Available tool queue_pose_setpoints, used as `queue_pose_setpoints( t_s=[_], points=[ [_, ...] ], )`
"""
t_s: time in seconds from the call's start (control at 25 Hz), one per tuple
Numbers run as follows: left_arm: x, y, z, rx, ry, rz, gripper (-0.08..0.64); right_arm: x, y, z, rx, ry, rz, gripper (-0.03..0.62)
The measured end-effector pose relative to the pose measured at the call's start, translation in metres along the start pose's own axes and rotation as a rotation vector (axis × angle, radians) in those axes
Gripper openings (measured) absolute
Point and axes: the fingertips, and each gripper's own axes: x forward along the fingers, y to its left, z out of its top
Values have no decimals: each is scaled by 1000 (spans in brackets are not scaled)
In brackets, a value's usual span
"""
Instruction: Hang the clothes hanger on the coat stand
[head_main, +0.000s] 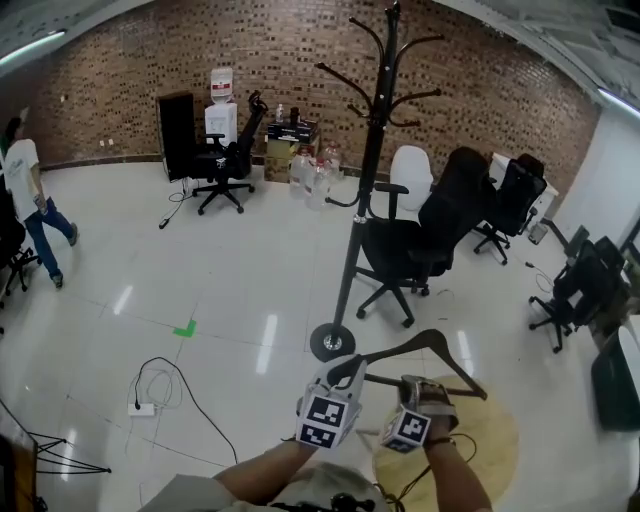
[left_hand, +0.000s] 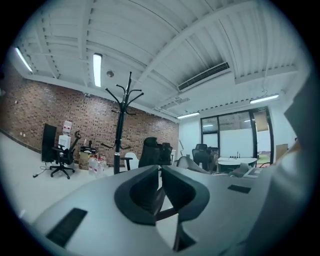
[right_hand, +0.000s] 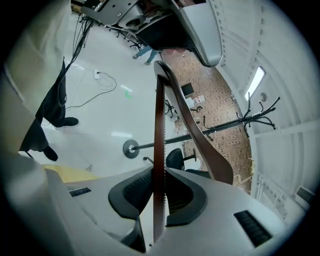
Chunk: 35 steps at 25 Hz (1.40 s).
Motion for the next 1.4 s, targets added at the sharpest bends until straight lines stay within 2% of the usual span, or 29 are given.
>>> queue_pose_setpoints(
  t_s=[0.08,0.2,0.24,0.44,0.6,0.88,1.04,1.28,1.4],
  points=[
    [-17,43,7,-3,-33,28,25,10,-10,43,-15,-13,-44,52],
    [-48,164,32,-2,-59,49,25,43,-48,163,-20,-20,-95,52],
    [-54,194,39,-2,-61,52,25,53,-61,192,-25,-17,-114,52],
    [-58,263,63,-2,-90,77,25,79,-99,267,-11,-43,-145,52],
    [-28,301,79,6,-122,88,25,114,-135,295,-23,-75,-170,52],
    [41,352,139,72,-138,139,25,168,-244,302,-84,-108,-270,52],
    [65,403,172,96,-148,155,25,194,-301,333,-111,-104,-304,52],
    [85,497,212,133,-213,106,25,243,-368,402,-122,-52,-381,52],
    [95,526,233,168,-234,53,25,262,-397,424,-116,-11,-408,52]
  ],
)
